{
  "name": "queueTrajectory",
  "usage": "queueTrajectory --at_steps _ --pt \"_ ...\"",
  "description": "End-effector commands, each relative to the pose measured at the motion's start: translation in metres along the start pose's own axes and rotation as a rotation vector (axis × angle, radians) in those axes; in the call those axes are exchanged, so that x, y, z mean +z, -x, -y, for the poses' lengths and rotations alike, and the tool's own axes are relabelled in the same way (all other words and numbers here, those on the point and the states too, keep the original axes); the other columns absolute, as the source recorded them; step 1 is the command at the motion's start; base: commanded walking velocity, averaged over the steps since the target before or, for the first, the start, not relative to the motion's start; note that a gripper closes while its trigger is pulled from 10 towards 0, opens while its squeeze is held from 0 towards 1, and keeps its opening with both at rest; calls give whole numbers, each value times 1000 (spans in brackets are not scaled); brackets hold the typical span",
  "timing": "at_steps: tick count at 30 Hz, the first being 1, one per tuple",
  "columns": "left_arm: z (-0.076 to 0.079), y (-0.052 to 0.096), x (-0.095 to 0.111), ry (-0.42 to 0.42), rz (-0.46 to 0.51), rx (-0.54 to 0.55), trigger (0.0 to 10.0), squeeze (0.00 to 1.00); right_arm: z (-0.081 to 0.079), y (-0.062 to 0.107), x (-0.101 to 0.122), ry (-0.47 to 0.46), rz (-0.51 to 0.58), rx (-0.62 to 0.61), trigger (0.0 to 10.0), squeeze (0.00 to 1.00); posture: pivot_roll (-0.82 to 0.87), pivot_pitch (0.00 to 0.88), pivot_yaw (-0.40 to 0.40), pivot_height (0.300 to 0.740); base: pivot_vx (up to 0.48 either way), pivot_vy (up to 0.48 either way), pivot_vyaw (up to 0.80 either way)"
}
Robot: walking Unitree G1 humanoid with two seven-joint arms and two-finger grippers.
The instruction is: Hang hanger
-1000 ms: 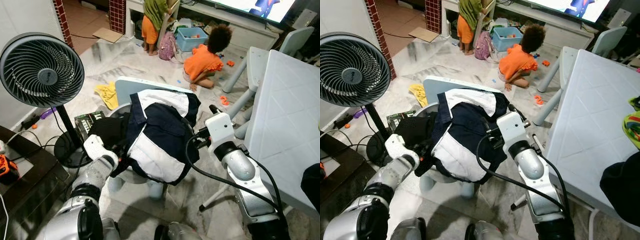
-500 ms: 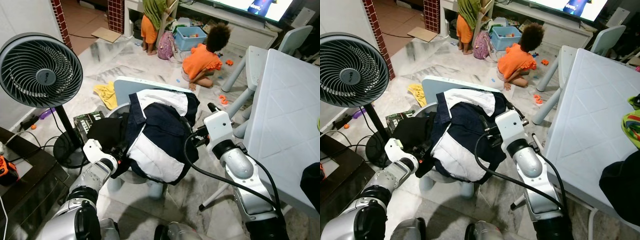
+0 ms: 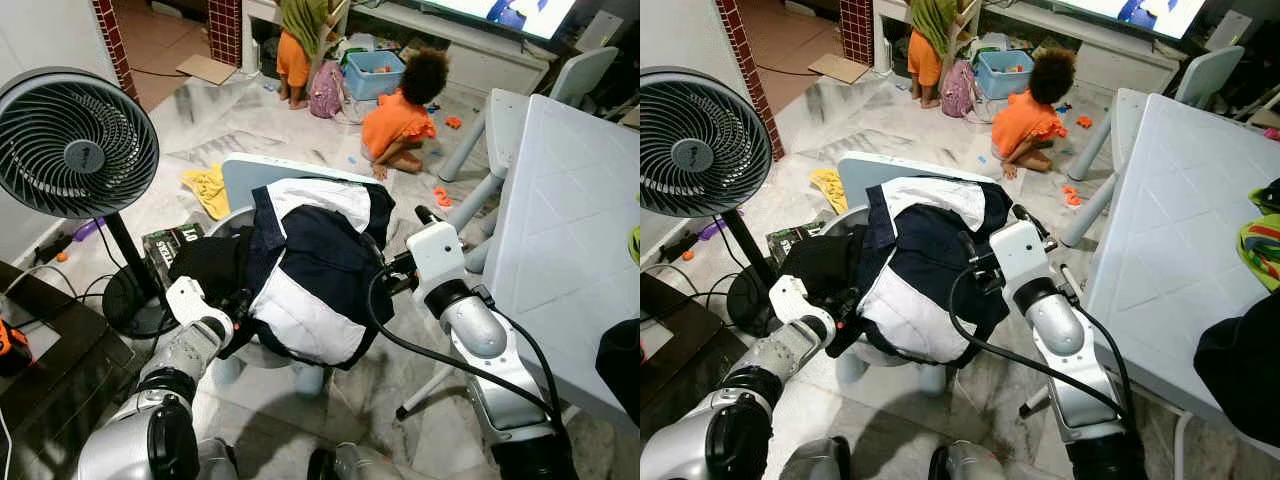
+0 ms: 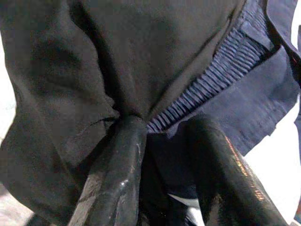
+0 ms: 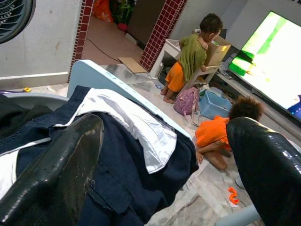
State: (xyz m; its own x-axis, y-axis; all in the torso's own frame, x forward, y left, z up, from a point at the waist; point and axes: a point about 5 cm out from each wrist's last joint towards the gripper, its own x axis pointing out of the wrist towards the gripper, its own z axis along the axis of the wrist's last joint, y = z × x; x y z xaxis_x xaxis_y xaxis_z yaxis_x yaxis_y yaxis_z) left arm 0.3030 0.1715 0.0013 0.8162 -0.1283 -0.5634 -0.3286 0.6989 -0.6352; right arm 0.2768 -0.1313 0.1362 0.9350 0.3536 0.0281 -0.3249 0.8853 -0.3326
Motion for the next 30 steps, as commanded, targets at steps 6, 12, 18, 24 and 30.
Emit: queueTrajectory --at_steps 6,12,18,24,30 --pt "-13 3 7 -53 60 90 0 0 2 -1 0 12 -2 -8 10000 0 -84 101 -136 740 0 0 0" --pt "-11 2 9 -68 70 83 0 0 3 -2 0 12 0 -12 10000 0 -82 99 -135 740 0 0 0" --pt "-8 4 25 -197 176 94 0 0 2 -2 0 11 -1 -14 10000 0 -82 99 -135 740 0 0 0" --pt "14 4 41 -453 285 13 0 0 0 -4 -1 8 1 -13 10000 0 -72 98 -136 740 0 0 0" --pt "31 4 40 -608 337 -58 0 0 0 -4 -1 8 3 -15 10000 0 -72 98 -136 740 0 0 0"
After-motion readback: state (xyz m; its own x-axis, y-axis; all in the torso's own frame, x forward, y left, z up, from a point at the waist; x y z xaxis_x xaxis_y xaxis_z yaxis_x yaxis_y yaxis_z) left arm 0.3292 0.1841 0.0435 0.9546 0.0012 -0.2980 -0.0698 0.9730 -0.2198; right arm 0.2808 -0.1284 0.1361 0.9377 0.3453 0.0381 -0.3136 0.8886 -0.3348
